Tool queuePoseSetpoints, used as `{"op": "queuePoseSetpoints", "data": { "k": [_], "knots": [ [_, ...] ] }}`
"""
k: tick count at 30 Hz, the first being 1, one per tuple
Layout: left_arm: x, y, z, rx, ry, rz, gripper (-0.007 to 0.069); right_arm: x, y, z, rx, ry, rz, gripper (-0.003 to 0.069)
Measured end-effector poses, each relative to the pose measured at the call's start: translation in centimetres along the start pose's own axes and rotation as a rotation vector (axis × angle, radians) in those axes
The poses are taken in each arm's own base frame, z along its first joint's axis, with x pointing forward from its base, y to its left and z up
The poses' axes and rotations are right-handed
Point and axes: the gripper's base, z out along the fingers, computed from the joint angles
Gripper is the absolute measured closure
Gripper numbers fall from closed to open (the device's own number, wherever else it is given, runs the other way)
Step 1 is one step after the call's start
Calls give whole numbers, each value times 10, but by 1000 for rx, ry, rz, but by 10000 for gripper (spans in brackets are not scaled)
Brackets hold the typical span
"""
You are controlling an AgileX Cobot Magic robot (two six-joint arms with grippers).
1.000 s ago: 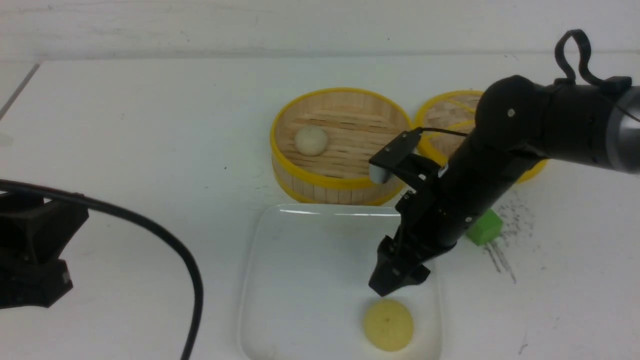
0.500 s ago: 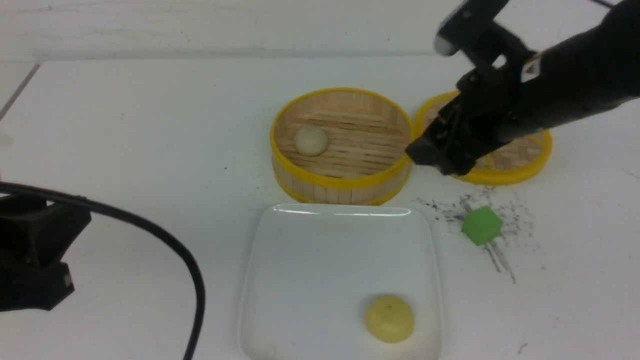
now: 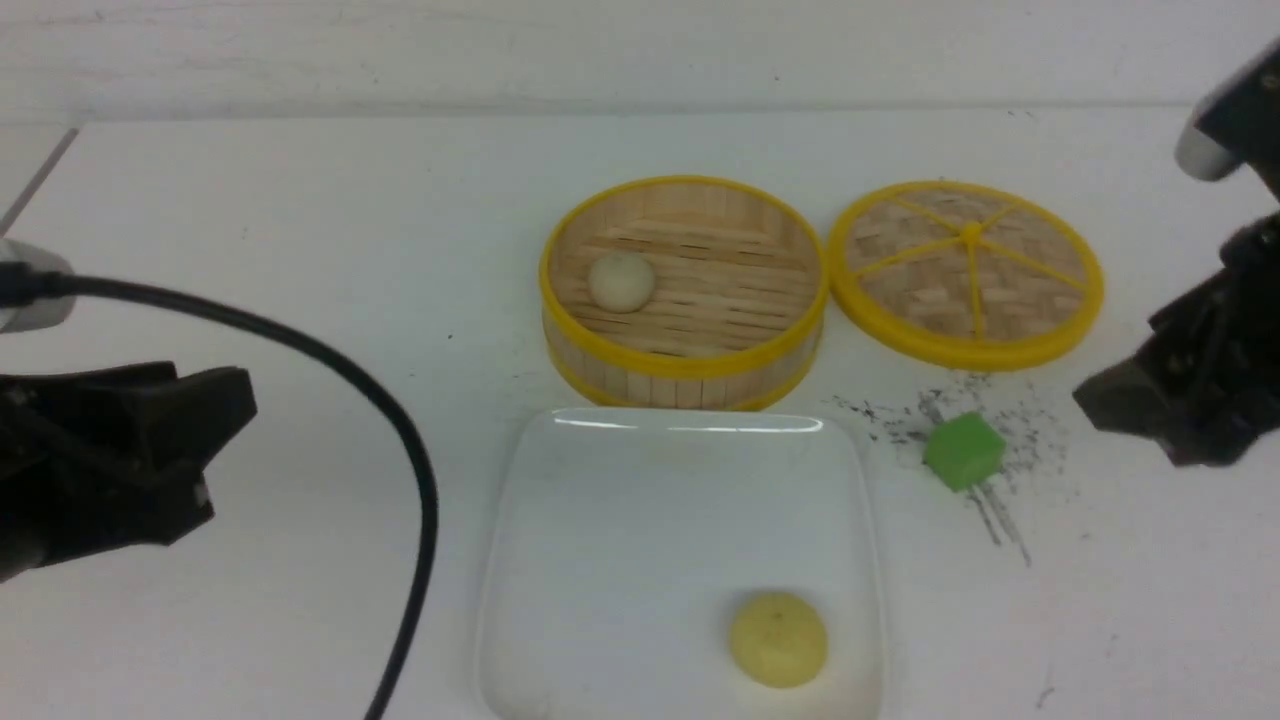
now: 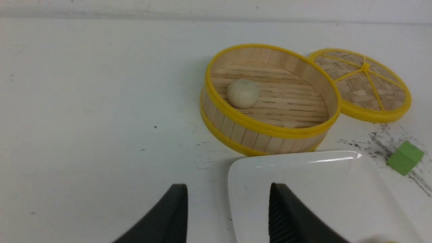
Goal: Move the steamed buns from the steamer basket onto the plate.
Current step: Use the left arm to grab the steamed stuffed bun that is closest to it
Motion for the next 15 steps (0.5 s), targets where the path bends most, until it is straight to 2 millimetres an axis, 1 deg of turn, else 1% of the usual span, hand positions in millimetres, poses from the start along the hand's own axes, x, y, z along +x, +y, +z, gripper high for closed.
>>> {"op": "queuePoseSetpoints", "data": {
  "k": [1, 3, 5, 7, 8, 10, 11, 13, 15],
  "knots": [
    [0, 2, 8, 17, 4, -5, 269, 10, 4, -6, 5, -8, 0, 134],
    [-1, 3, 17, 46, -4, 8, 269, 22, 8, -16, 19, -28, 4, 134],
    [-2, 3, 23, 67, -16, 29, 269, 27, 9, -19, 26, -39, 5, 134],
    [-7, 3, 39, 145, -31, 92, 269, 38, 13, -25, 42, -65, 4, 134],
    [-6, 3, 40, 151, -25, 103, 269, 38, 13, -26, 43, -69, 4, 134],
    [-17, 3, 56, 229, -49, 82, 269, 46, 15, -27, 46, -74, 7, 134],
    [-17, 3, 59, 237, -43, 77, 269, 46, 15, -27, 46, -74, 7, 134],
    [-29, 8, 74, 257, -31, 39, 269, 50, 16, -25, 42, -59, 7, 134],
    [-36, 13, 92, 273, 35, 26, 269, 52, 17, -25, 37, -45, 8, 134]
  ]
}}
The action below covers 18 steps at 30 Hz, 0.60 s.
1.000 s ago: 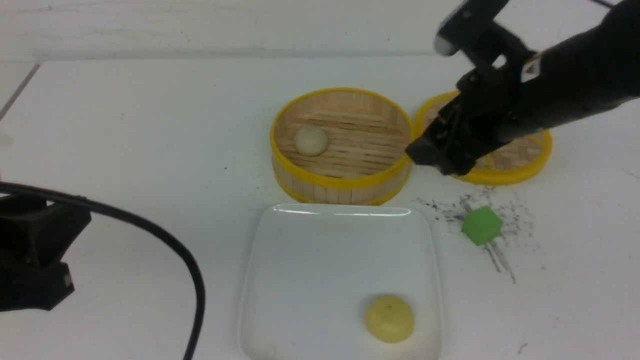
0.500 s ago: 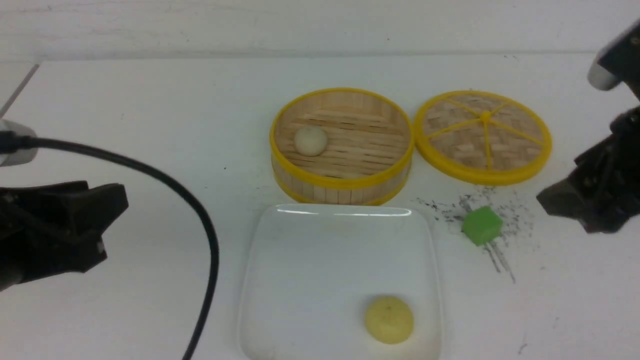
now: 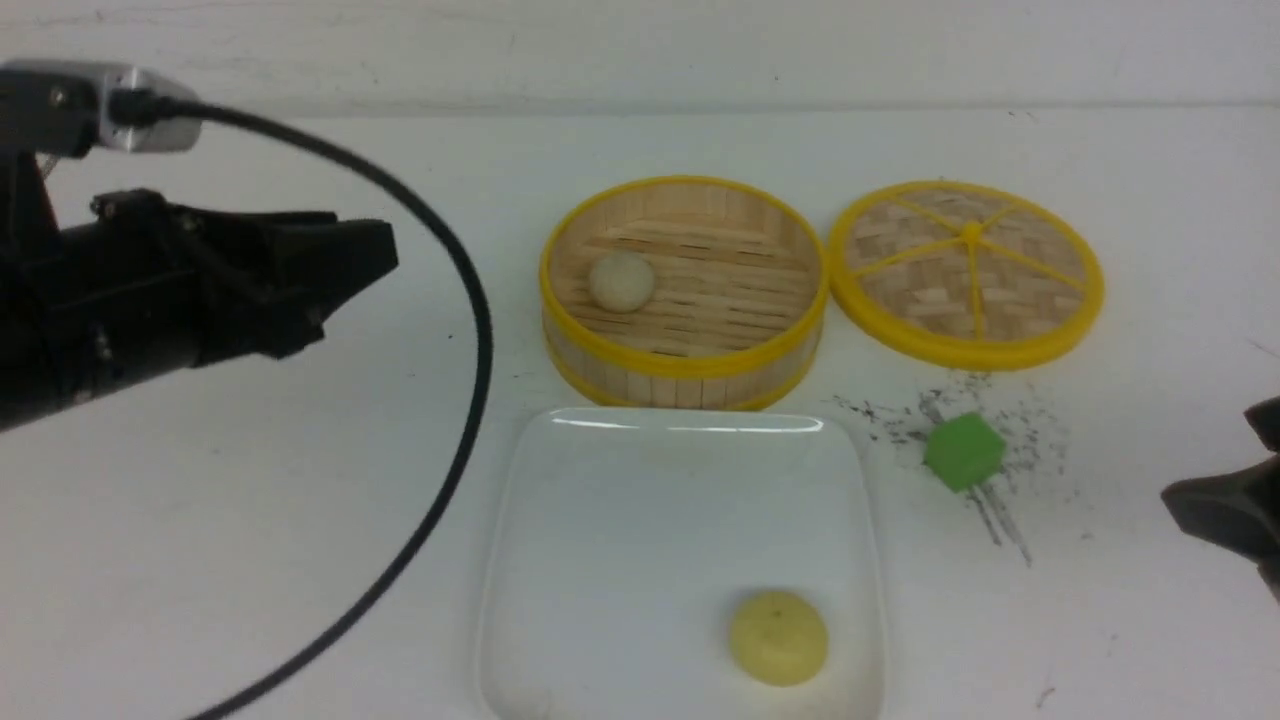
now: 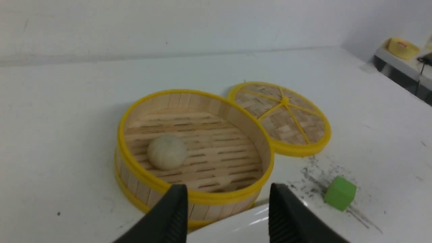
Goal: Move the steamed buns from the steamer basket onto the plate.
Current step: Use the left arm to grab the steamed stuffed bun that is closest to it
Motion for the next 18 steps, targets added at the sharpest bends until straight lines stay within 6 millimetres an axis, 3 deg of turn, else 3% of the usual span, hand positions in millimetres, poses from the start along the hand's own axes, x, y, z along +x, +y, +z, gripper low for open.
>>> {"op": "queuePoseSetpoints", "data": {
  "k": [9, 18],
  "knots": [
    [-23, 30, 41, 79, 285, 44, 269, 1, 0, 0, -3, 8, 2, 134],
    [-53, 49, 76, 229, 357, 89, 269, 1, 1, 0, -7, 6, 6, 159]
  ]
}}
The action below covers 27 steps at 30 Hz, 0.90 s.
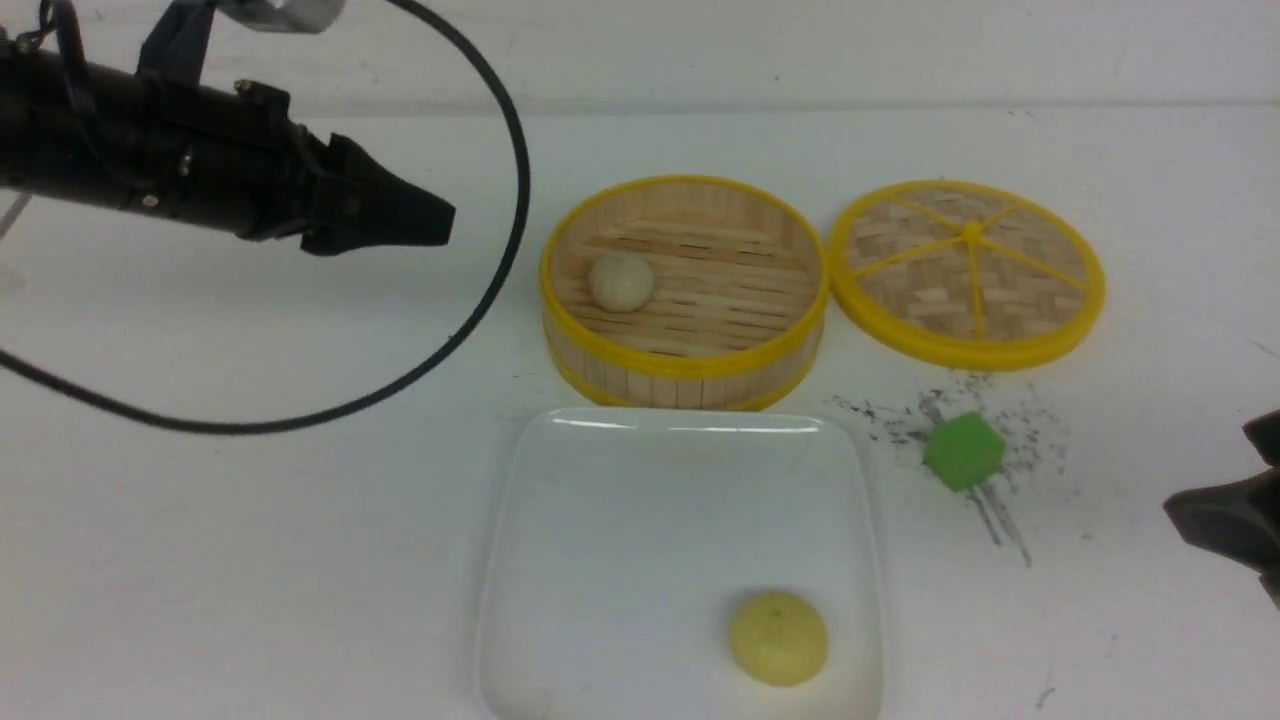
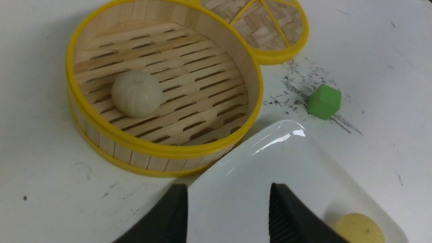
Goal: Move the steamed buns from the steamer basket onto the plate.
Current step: Use the left arm to grab the steamed stuffed bun that is closest to it
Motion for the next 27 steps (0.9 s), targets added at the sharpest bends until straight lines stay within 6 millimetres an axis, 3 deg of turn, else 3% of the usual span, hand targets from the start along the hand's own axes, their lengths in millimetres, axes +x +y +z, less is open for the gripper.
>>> {"op": "queuePoseSetpoints", "data": {
  "k": [6, 11, 19, 27],
  "knots": [
    [-13, 18, 15, -24, 173, 27, 269, 0, 0, 0, -1, -1, 1, 164],
    [-30, 10, 35, -117, 310, 134, 269, 0, 0, 0, -2, -1, 2, 164],
    [-52, 2, 57, -158, 252, 216, 269, 1, 1, 0, -10, 16, 3, 164],
    [-42, 25, 100, -81, 235, 197, 283, 1, 2, 0, -21, 13, 15, 164]
  ]
}}
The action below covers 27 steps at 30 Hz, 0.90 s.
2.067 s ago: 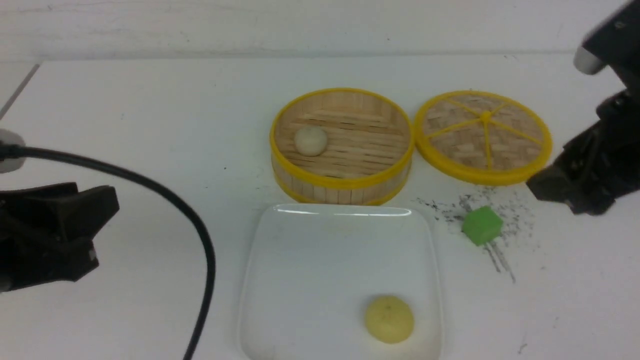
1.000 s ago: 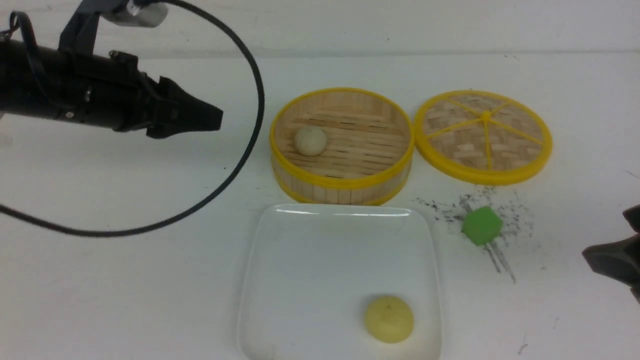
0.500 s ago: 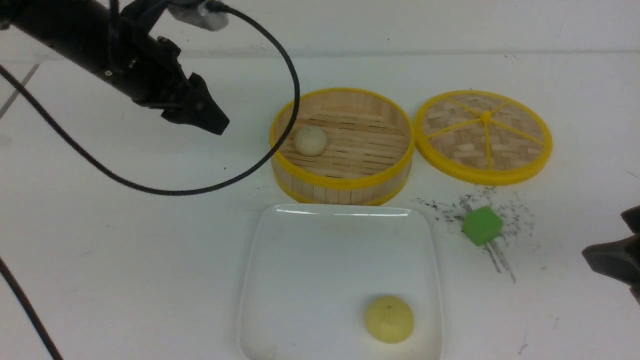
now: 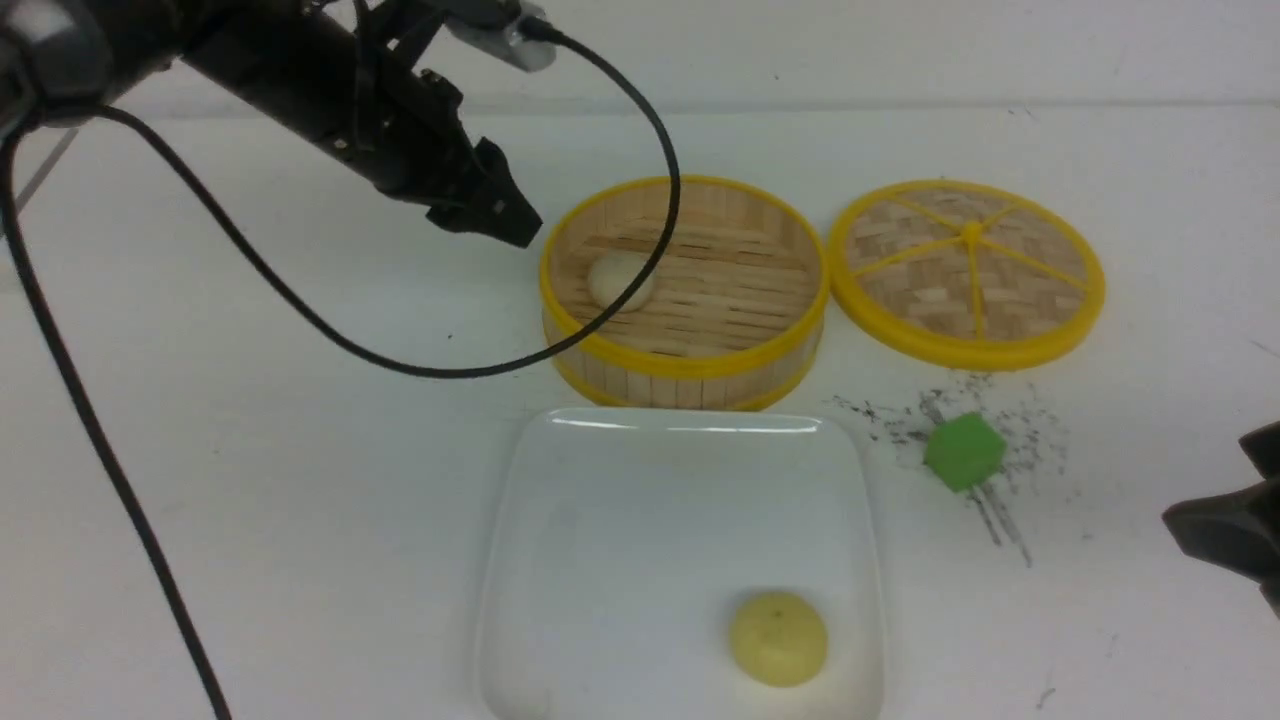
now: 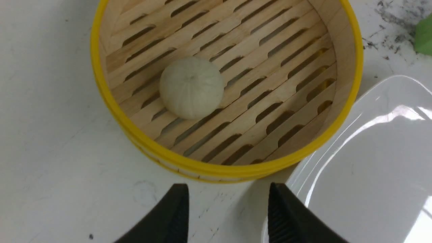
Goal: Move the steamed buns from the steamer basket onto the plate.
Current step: Use the left arm to grab the steamed stuffed bun that is closest to it
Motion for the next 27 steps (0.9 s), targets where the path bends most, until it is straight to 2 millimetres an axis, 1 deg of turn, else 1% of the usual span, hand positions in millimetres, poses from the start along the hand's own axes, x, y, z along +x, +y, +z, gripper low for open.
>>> {"op": "queuePoseSetpoints", "data": {
  "k": [1, 5, 6, 7, 8, 10, 12, 17, 20, 22, 27],
  "knots": [
    [1, 2, 5, 6, 1, -1, 286, 0, 0, 0, 0, 0, 0, 164],
    [4, 14, 33, 44, -20, -2, 301, 0, 0, 0, -3, -1, 4, 164],
    [4, 16, 38, 48, -24, -2, 302, 0, 0, 0, -3, -1, 4, 164],
    [3, 16, 38, 47, -27, -2, 302, 0, 0, 0, -3, -1, 4, 164],
    [4, 20, 47, 49, -31, 8, 302, 0, 0, 0, -3, -2, 4, 164],
    [3, 21, 56, 42, -33, 30, 304, 0, 0, 0, -3, -1, 4, 164],
    [-2, 18, 67, 31, -41, 77, 304, 0, 0, 0, -3, -1, 4, 164],
    [-18, 0, 94, -25, -55, 180, 304, 0, 0, 0, -3, -1, 4, 164],
    [-21, -8, 102, -24, -50, 203, 304, 2, 1, 2, -5, 5, 5, 164],
    [-21, -9, 104, -31, -47, 212, 304, 5, 1, 4, -7, 14, 6, 164],
    [-20, -2, 103, -89, -38, 214, 304, 13, 2, 12, -8, 31, 11, 164]
  ]
}}
